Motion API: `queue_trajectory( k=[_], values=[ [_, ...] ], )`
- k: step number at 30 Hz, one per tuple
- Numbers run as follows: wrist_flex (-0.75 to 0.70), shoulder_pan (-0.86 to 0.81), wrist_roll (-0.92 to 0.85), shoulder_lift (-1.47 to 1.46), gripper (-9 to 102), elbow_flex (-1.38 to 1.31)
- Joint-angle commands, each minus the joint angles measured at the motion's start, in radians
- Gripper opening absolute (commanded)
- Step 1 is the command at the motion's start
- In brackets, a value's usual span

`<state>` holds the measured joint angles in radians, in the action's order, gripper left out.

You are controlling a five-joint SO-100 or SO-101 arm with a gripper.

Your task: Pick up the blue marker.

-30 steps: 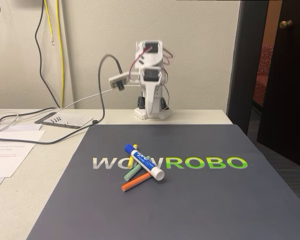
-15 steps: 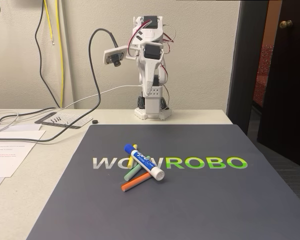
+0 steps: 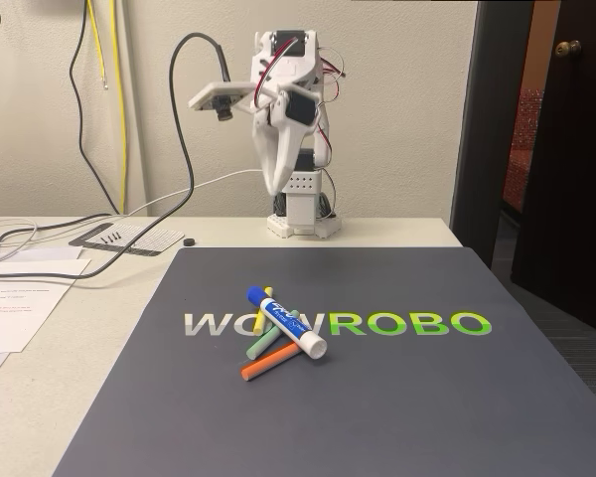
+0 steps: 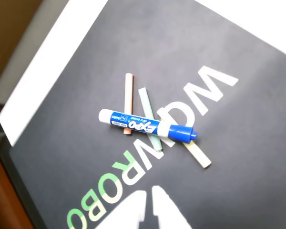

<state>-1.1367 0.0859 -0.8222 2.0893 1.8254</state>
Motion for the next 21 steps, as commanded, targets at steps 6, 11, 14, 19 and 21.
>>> queue_trajectory(
  k=[6, 11, 14, 19, 21],
  values=[
    [0.009, -0.002, -0.331, -0.014, 0, -0.048],
    [-0.003, -0.009, -0.439, -0.020, 1, -0.048],
    [-0.008, -0.008, -0.491, -0.040, 2, -0.048],
    [0.011, 0.008, -0.566, -0.086, 2, -0.048],
    [0.028, 0.014, -0.589, -0.106, 2, -0.048]
  ],
)
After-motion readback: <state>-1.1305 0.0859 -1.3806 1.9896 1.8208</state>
